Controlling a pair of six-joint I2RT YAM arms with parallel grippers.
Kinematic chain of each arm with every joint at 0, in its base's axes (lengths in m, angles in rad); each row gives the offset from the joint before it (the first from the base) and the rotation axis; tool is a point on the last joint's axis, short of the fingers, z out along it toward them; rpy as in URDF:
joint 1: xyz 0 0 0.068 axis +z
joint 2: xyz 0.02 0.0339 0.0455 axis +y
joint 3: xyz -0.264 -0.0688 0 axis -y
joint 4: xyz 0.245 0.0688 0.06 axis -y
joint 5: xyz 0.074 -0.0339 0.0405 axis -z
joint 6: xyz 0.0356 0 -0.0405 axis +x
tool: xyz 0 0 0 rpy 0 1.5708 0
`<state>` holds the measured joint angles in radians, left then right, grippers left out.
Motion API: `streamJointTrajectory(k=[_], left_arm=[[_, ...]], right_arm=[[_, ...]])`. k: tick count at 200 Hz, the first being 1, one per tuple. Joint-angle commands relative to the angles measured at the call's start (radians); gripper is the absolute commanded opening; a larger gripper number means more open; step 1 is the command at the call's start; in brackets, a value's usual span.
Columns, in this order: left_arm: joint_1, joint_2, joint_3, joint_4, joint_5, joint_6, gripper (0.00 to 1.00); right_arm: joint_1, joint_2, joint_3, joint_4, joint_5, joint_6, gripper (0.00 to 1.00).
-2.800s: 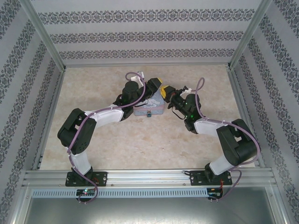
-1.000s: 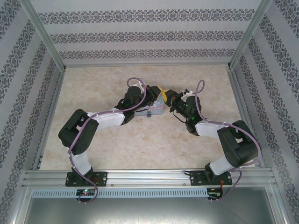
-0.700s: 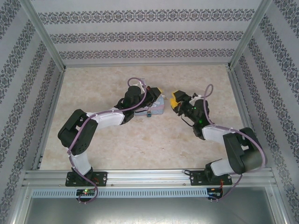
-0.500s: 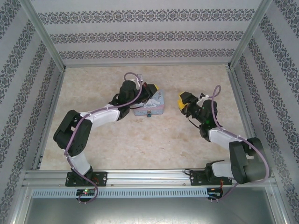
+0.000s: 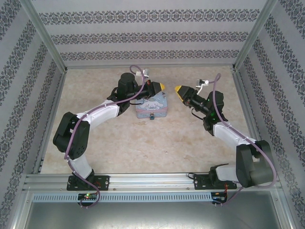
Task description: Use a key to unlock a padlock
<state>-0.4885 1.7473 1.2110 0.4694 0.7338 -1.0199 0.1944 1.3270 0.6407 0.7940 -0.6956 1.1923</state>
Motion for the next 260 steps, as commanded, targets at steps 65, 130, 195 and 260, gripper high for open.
streamJointTrajectory(k=[65,130,195,260], left_arm=[[0.011,0.012,-0.018,0.187,0.013,-0.121,0.0],[0.01,0.02,-0.033,0.204,-0.022,-0.133,0.0],[0.011,0.015,-0.041,0.189,-0.025,-0.115,0.0],[0.009,0.024,-0.036,0.182,-0.033,-0.109,0.0]], right_arm=[[0.107,0.119,0.028,0.186,0.057,0.014,0.36],[0.132,0.163,0.015,0.28,0.125,0.071,0.34],[0.111,0.132,-0.029,0.28,0.219,0.087,0.32],[0.139,0.144,-0.004,0.303,0.198,0.097,0.31]])
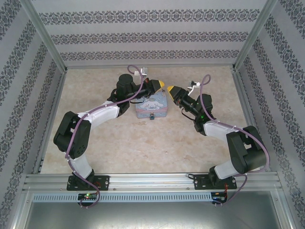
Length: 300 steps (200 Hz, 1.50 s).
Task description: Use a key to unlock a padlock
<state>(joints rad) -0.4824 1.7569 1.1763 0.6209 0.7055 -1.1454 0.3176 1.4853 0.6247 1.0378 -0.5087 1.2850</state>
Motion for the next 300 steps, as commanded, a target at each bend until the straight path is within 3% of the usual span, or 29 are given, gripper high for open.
streamJointTrajectory(k=[1,122,167,300], left_arm=[[0.003,0.016,-0.001,0.031,-0.005,0.016,0.0],[-0.004,0.029,0.014,0.026,-0.018,0.017,0.0],[-0.005,0.029,0.015,0.028,-0.025,0.015,0.0],[-0.005,0.033,0.01,0.039,-0.029,0.011,0.0]], right_arm=[[0.017,-0.014,0.012,0.059,0.011,0.004,0.31],[0.071,0.001,-0.001,0.095,0.036,0.016,0.31],[0.072,0.01,-0.014,0.11,0.042,0.029,0.25],[0.087,0.054,-0.014,0.157,0.042,0.057,0.19]])
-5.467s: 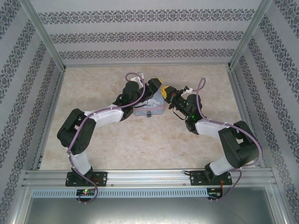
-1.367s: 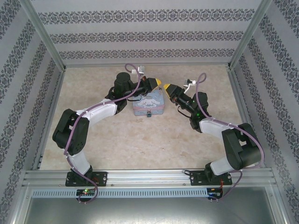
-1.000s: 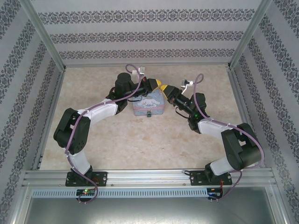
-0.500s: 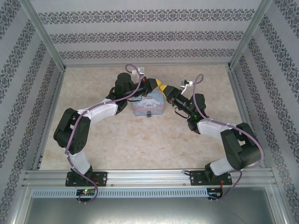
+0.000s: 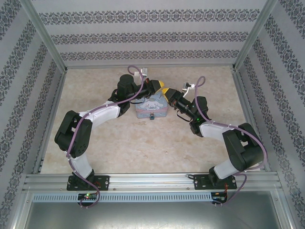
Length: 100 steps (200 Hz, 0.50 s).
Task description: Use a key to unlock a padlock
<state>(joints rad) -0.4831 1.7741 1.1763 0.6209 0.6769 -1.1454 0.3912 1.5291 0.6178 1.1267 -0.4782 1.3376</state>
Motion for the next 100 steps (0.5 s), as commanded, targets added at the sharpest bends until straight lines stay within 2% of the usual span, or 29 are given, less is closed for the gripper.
streamJointTrajectory(k=[1,33,100], left_arm=[[-0.004,0.016,0.01,0.039,0.0,0.011,0.0],[-0.005,0.015,0.007,0.043,-0.002,0.011,0.0],[-0.005,0.006,-0.013,0.052,-0.006,0.008,0.0]], right_arm=[[0.014,0.01,-0.007,0.068,0.012,0.005,0.19],[0.014,0.01,-0.015,0.071,0.018,0.003,0.17],[-0.003,0.003,-0.035,0.073,0.037,0.006,0.02]])
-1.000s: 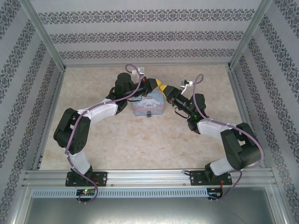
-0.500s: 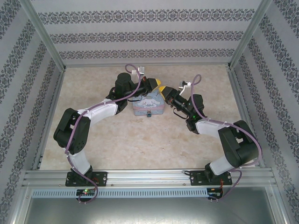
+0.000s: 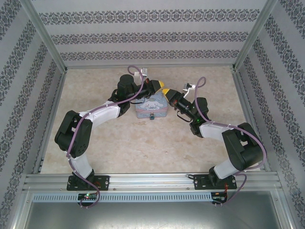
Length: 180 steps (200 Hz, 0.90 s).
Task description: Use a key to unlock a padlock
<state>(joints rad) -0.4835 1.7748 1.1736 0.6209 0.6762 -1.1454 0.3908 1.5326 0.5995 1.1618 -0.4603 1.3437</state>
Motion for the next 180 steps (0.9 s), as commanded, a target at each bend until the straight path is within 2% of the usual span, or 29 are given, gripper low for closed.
streamJointTrajectory(k=[1,135,144,164,169,180], left_arm=[[-0.004,0.005,-0.01,0.052,-0.006,0.008,0.0],[-0.005,-0.027,-0.059,0.069,-0.031,-0.004,0.0],[-0.003,-0.036,-0.065,0.057,-0.038,-0.001,0.13],[0.002,-0.069,-0.098,0.032,-0.068,0.007,0.57],[0.004,-0.084,-0.111,0.024,-0.081,0.01,0.64],[0.009,-0.118,-0.14,-0.005,-0.11,0.024,0.74]], right_arm=[[-0.003,0.0,-0.017,0.038,0.02,0.0,0.01],[-0.022,0.009,-0.037,0.053,0.056,0.032,0.0],[-0.023,0.009,-0.035,0.044,0.047,0.031,0.0],[-0.026,0.002,-0.047,0.032,0.034,0.026,0.0],[-0.027,0.001,-0.052,0.031,0.034,0.025,0.0],[-0.031,-0.002,-0.063,0.026,0.029,0.025,0.0]])
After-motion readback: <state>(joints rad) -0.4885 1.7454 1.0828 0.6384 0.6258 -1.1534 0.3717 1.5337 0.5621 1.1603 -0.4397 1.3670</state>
